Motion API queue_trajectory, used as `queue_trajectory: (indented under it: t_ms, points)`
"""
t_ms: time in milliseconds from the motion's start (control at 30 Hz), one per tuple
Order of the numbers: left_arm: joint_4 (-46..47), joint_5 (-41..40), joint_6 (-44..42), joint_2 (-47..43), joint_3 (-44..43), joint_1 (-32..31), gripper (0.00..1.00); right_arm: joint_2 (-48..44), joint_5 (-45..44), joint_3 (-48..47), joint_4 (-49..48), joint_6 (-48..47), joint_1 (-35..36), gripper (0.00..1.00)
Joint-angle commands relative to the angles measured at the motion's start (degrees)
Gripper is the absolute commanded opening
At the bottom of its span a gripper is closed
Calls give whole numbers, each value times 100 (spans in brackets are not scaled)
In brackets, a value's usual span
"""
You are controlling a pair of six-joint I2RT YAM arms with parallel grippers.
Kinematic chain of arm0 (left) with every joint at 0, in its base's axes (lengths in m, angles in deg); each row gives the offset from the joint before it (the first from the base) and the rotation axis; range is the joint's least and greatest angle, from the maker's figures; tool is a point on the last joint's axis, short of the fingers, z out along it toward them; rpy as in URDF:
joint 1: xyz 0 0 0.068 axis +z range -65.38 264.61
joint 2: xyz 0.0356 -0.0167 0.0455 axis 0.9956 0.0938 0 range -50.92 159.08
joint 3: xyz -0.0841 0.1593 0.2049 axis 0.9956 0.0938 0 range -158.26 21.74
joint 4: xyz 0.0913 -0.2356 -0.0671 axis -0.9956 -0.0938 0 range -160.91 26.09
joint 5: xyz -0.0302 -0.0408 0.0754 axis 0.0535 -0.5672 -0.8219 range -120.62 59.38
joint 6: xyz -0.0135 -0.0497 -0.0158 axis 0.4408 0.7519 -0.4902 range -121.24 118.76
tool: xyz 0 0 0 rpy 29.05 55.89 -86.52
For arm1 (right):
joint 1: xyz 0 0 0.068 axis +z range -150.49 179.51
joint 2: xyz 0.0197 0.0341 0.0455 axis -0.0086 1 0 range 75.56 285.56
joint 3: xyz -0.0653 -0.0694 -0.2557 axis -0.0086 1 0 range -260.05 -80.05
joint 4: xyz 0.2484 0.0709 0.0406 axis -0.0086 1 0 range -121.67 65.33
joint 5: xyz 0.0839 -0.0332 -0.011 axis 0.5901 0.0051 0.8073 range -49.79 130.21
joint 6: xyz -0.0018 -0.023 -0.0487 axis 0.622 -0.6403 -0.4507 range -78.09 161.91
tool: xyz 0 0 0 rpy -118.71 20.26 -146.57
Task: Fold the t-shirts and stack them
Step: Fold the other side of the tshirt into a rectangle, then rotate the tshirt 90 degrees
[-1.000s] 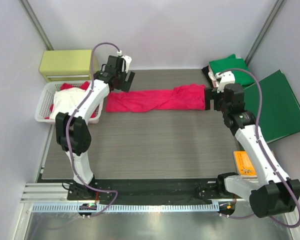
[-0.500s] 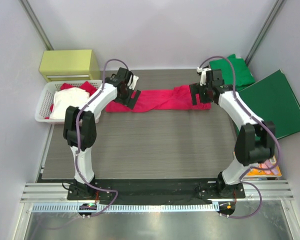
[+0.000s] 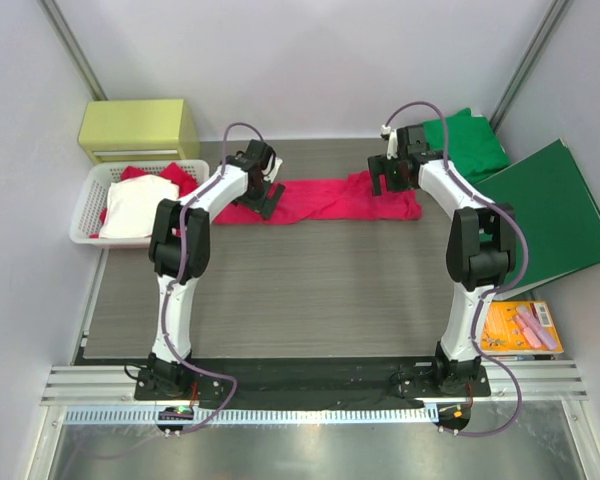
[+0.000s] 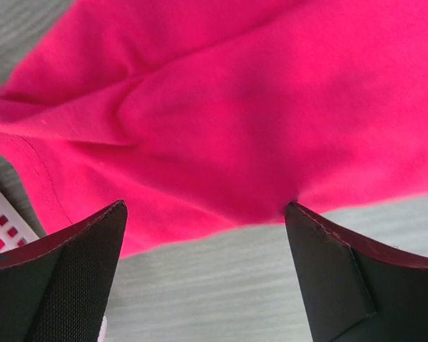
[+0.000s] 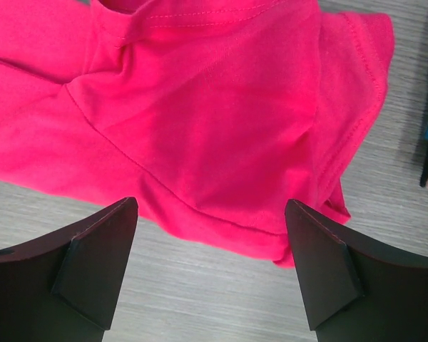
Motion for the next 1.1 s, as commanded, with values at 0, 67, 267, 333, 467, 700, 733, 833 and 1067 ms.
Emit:
queue_trajectory:
  t_ms: [0,67,267,333,467,700,733,833,1067]
  points:
    - [353,-392,-159,147,-344,139,92,114,-19,-242,-263,7,-29,89]
    - [441,-358,-142,139,-406,235,93,158,50,-259,-369,42,-82,89]
    - [415,2,69,-247,-433,596,92,308,147,-374,-387,34,-109,87]
    - [441,99,96,-485,-293,605,92,308,156,-347,-404,69,-109,87]
    - [485,372,236,-679,-125,605,92,308,174,-303,-422,52,-117,87]
    - [293,346,298,-91,-669,588,92,404,60,-356,-466,52,-117,80]
    - [275,355,307,-3,-783,596,92,465,51,-391,-475,52,-109,80]
    - [274,346,333,226,-846,596,92,606,16,-444,-492,69,-117,80]
    - [257,346,333,525,-697,596,92,975,-107,-496,-685,174,-240,80]
